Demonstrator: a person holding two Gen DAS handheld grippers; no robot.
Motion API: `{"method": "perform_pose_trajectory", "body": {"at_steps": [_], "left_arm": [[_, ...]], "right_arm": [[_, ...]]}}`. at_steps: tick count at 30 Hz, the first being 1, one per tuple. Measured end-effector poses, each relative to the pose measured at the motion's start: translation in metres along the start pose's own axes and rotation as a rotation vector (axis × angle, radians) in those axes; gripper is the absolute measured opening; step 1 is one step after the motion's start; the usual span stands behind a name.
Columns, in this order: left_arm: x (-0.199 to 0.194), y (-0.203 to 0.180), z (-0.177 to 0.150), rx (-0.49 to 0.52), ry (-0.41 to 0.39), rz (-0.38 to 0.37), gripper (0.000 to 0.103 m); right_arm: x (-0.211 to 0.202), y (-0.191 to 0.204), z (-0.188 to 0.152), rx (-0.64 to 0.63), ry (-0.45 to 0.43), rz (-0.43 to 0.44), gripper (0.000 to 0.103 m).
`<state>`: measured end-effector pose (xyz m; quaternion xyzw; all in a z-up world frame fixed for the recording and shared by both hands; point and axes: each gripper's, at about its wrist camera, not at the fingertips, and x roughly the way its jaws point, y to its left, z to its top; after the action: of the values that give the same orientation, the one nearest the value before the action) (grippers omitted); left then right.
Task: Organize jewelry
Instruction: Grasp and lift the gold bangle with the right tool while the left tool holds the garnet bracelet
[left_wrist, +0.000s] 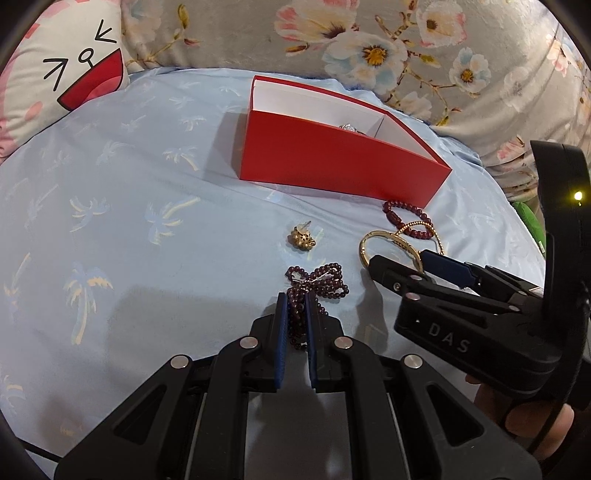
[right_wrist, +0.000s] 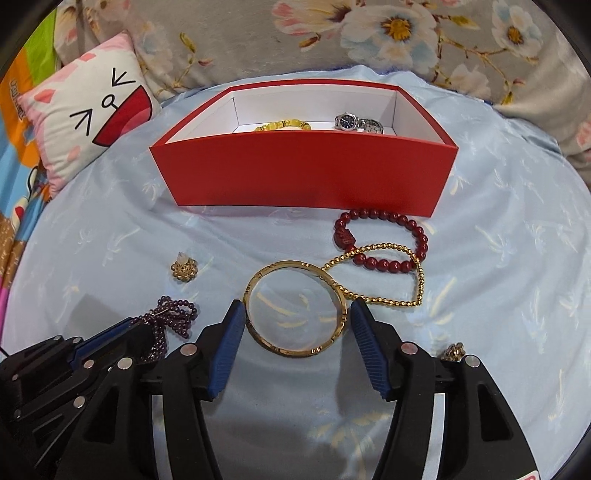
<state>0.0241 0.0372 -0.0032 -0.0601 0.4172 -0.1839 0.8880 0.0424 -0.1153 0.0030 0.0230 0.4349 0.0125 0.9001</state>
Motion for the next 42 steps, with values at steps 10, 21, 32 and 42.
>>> {"method": "perform_pose_trajectory", "body": {"at_steps": [10, 21, 32, 42], "left_arm": [[0.0, 0.0, 0.0, -0.002, 0.0, -0.002, 0.009], [-0.006, 0.006, -0.002, -0.031, -0.016, 0.015, 0.009], [-0.008, 0.015, -0.004, -0.06, -0.015, 0.003, 0.009], [-0.009, 0.01, -0.004, -0.045, -0.02, 0.009, 0.009]], "right_arm": [[-0.003, -0.009, 0.0, 0.03, 0.007, 0.02, 0.01], [-0.011, 0.0, -0.003, 0.028, 0.0, 0.063, 0.055], [0.004, 0.026, 0.001, -0.05, 0.006, -0.009, 0.063], [-0.004, 0.01, -0.002, 0.007, 0.001, 0.023, 0.056]]}}
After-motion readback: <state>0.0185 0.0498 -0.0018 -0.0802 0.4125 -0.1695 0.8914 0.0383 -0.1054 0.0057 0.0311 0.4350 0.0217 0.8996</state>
